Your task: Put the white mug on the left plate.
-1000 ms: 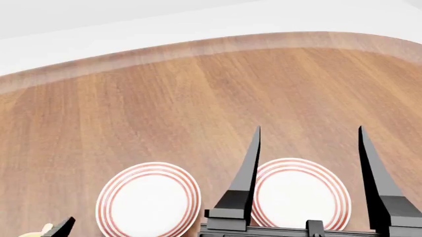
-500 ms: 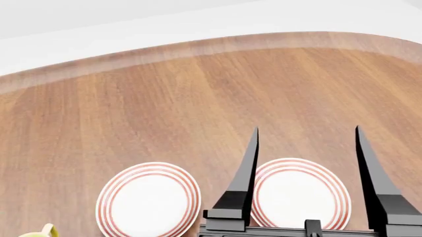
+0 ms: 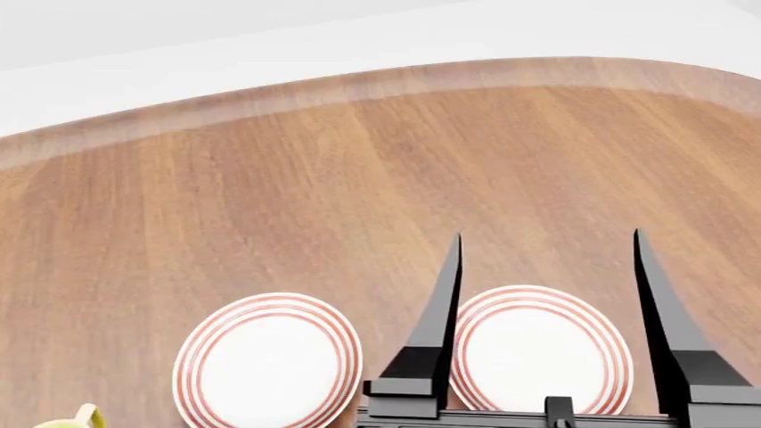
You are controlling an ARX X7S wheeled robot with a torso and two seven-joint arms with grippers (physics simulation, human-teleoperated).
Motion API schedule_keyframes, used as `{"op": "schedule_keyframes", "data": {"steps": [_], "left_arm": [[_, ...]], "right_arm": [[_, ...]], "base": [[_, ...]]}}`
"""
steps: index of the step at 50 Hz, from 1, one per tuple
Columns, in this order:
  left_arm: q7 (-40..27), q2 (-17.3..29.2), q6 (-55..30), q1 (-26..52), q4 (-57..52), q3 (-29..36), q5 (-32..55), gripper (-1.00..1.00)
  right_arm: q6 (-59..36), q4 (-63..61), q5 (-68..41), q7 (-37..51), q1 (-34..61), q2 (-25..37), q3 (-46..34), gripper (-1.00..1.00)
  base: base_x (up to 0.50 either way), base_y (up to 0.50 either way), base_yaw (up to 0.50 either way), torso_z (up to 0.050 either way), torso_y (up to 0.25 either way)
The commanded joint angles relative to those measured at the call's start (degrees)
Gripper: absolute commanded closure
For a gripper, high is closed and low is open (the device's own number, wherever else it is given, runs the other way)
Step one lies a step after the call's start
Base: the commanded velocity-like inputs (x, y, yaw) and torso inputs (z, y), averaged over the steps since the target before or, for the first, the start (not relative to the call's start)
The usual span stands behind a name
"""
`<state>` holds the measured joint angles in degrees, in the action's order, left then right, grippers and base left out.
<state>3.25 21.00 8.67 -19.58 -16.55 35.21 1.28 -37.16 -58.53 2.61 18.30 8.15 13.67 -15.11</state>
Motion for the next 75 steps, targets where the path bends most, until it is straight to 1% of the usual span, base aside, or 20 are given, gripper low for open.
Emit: {"op": "schedule_keyframes", "data": {"steps": [1,4,5,7,8,9,12,13,14,15,18,21,34,38,43,64,75], "left_arm": [[-0.76,-1.36,-1.54,0.54,3.59,2.33,-4.09,-1.0],[-1.62,-1.94,-3.45,0.51,3.45,2.62,-5.34,-1.0],[-1.93,-2.61,-1.08,1.28,7.19,2.97,-5.68,-1.0],[-2.28,-3.29,-1.49,1.76,8.35,3.12,-6.0,-1.0],[-2.6,-3.54,-1.52,1.84,8.42,3.14,-6.23,-1.0],[-2.69,-3.56,-3.84,1.58,6.26,2.97,-6.37,-1.0],[-2.98,-4.26,-2.88,2.12,8.47,3.64,-6.95,-1.0],[-2.98,-4.25,-3.55,2.0,7.75,3.68,-7.01,-1.0],[-2.76,-4.01,-6.87,1.22,3.84,3.77,-7.37,-1.0],[-2.8,-4.2,-7.26,1.29,3.81,3.86,-7.41,-1.0],[-3.12,-5.31,-6.51,2.36,6.92,4.53,-7.93,-1.0],[-3.08,-5.81,-7.91,2.65,6.37,5.04,-8.47,-1.0],[-3.28,-7.3,-9.2,4.22,7.74,6.11,-8.8,-1.0],[-2.55,-7.92,-10.35,5.4,8.42,5.7,-7.37,-1.0],[-2.5,-8.48,-9.67,7.21,11.15,5.57,-7.0,-1.0],[-2.95,-10.73,-8.33,11.44,18.97,6.76,-7.18,-1.0],[-2.79,-11.16,-9.46,12.7,18.73,6.95,-6.72,-1.0]], "right_arm": [[-0.53,0.02,-0.22,0.01,0.32,0.15,-0.35,-1.0],[-0.33,0.12,-0.35,0.02,0.25,0.26,-0.24,-1.0],[-0.42,0.07,-0.38,0.05,0.26,0.26,-0.18,-1.0],[-0.75,-0.1,-0.41,0.07,0.42,0.23,-0.22,-1.0],[-0.88,-0.19,-0.35,0.04,0.54,0.28,-0.39,-1.0],[-0.98,-0.22,-0.33,0.05,0.6,0.28,-0.49,-1.0],[-0.73,0.05,-0.3,0.07,0.53,0.37,-0.81,-1.0],[-0.68,0.09,-0.35,0.08,0.52,0.36,-0.83,-1.0],[-0.7,0.16,-0.36,0.04,0.56,0.4,-0.97,-1.0],[-0.64,0.23,-0.42,0.01,0.61,0.43,-0.96,-1.0],[-0.6,0.37,-0.67,0.02,0.6,0.45,-0.73,-1.0],[-0.94,0.04,-0.8,0.0,0.78,0.49,-0.64,-1.0],[-1.47,-0.43,-1.18,0.1,0.99,0.62,-0.55,-1.0],[-1.18,-0.31,-1.39,0.12,0.86,0.73,-0.37,-1.0],[-0.01,0.63,-1.78,0.16,0.43,0.85,-0.21,-1.0],[-1.0,-0.08,-2.24,0.49,1.16,1.17,-0.82,-1.0],[-1.04,0.24,-2.62,0.63,1.34,1.37,-1.03,-1.0]], "base": [[0.0,0.0,0.0,0.0,0.0],[0.0,0.0,0.0,0.0,0.0],[0.0,0.0,0.0,0.0,0.0],[0.0,0.0,0.0,0.0,0.0],[0.0,0.0,0.0,0.0,0.0],[0.0,0.0,0.0,0.0,0.0],[0.0,0.0,0.0,0.0,0.0],[0.0,0.0,0.0,0.0,0.0],[0.0,0.0,0.0,0.0,0.0],[0.0,0.0,0.0,0.0,0.0],[0.0,0.0,0.0,0.0,0.0],[0.0,0.0,0.0,0.0,0.0],[0.0,0.0,0.0,0.0,0.0],[0.0,0.0,0.0,0.0,0.0],[0.0,0.0,0.0,0.0,0.0],[0.0,0.0,0.0,0.0,0.0],[0.0,0.0,0.0,0.0,0.0]]}}
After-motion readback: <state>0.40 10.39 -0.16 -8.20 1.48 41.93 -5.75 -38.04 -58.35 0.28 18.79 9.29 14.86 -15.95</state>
